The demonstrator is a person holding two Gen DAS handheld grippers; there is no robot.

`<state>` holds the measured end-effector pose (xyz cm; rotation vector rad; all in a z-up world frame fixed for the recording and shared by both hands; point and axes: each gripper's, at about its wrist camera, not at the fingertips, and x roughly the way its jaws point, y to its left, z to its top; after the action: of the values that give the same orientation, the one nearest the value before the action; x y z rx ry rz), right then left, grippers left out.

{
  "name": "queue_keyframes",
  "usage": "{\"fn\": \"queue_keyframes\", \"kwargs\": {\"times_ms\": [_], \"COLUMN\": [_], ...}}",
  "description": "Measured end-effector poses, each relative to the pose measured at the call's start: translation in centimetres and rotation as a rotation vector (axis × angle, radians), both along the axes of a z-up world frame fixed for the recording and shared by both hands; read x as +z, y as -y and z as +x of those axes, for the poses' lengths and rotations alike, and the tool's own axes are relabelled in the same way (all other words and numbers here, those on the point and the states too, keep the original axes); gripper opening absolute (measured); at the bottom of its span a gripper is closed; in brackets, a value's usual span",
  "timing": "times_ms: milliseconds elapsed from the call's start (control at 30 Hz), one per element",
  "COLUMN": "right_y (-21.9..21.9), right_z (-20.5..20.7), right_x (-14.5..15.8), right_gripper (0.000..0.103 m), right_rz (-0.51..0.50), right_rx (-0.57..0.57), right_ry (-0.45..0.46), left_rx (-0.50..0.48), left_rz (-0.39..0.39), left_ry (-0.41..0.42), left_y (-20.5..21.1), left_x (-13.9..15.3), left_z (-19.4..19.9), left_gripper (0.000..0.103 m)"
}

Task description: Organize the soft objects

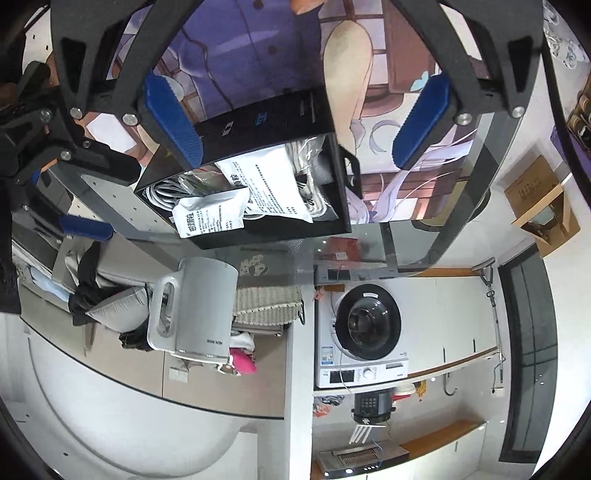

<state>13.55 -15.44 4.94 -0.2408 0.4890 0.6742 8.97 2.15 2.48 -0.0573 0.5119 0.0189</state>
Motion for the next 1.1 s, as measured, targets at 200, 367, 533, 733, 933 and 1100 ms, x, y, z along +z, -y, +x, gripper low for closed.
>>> {"fn": "queue_keyframes", "kwargs": {"times_ms": [200, 367, 533, 733, 933, 1100], "right_y": [0.2, 0.2, 0.4, 0.4, 0.4, 0.3], "right_z": [-0.7, -1.1, -1.5, -1.9, -1.9, -1.7], "right_x": [-0.9, -1.0, -1.0, -0.9, -1.0, -1.2], "right_gripper": [0.102, 0.102, 0.102, 0.102, 0.102, 0.102], "right_rz": [0.001, 0.015, 0.038, 0.053, 0.057, 0.057], "right_rx": [-0.021, -0.018, -0.019, -0.012, -0.013, -0.005], "right_ry": [0.013, 0.026, 0.053, 0.084, 0.089, 0.090], "left_rx": [0.013, 0.004, 0.001, 0.008, 0.011, 0.013], "left_rz": [0.003, 0.010, -0.006, -0.014, -0.015, -0.020], "left_ry": [0.006, 0.026, 0.045, 0.075, 0.104, 0.121], "left_y": [-0.2, 0.3, 0.4, 0.3, 0.2, 0.2], "left_x": [-0.7, -0.8, -0.9, -0.7, -0.5, -0.4], "left_z": [0.0, -0.2, -0.5, -0.8, -1.2, -1.4], "left_gripper": [0.103, 0.103, 0.103, 0.103, 0.103, 0.103]}}
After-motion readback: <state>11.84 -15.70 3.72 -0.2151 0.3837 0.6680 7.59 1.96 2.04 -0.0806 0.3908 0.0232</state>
